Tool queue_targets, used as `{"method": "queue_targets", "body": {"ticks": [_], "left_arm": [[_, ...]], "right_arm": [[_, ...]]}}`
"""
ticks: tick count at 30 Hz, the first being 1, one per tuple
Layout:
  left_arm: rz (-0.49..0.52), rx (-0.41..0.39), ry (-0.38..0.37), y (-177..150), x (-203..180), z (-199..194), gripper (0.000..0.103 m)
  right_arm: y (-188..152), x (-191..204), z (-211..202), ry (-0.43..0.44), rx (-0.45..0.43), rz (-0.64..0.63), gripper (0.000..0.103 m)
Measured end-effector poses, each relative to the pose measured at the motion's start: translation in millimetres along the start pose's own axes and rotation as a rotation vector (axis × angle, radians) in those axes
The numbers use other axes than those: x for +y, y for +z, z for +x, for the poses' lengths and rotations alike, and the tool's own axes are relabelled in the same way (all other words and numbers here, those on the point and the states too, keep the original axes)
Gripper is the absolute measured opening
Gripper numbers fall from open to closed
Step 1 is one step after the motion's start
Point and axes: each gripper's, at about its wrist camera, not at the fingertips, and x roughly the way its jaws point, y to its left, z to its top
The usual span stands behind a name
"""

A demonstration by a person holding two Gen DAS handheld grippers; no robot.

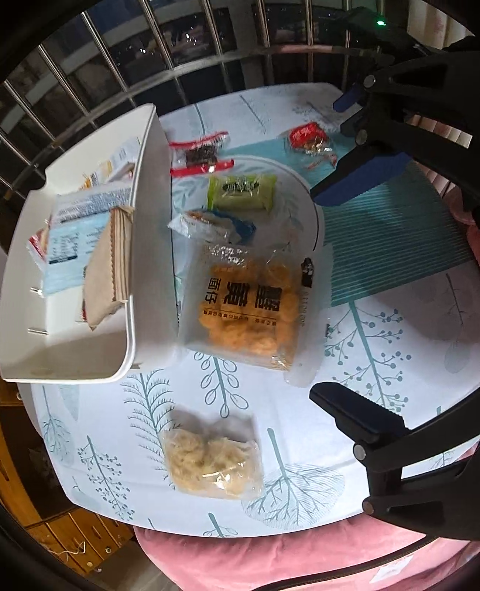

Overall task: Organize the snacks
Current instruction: 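Move the left tool to the orange puffed-snack bag while the right tool reaches the red round snack, then grasp the orange puffed-snack bag with the left tool while the right tool grasps the red round snack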

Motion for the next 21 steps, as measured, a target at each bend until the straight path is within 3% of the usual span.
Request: {"method": "queue_targets", "body": {"ticks": [7,21], "left_arm": [[0.026,0.068,0.056,10.5,-11.5,23.6,0.096],[0.009,0.120,0.195,44.0,-21.8,65.5,0.097]], "right_arm": [[1.5,-3.5,10.5,-0.032,-0.054,-0.111,0.073],[18.4,15.7,32.5,0.020,-0.046,-0.391,0.073]]}}
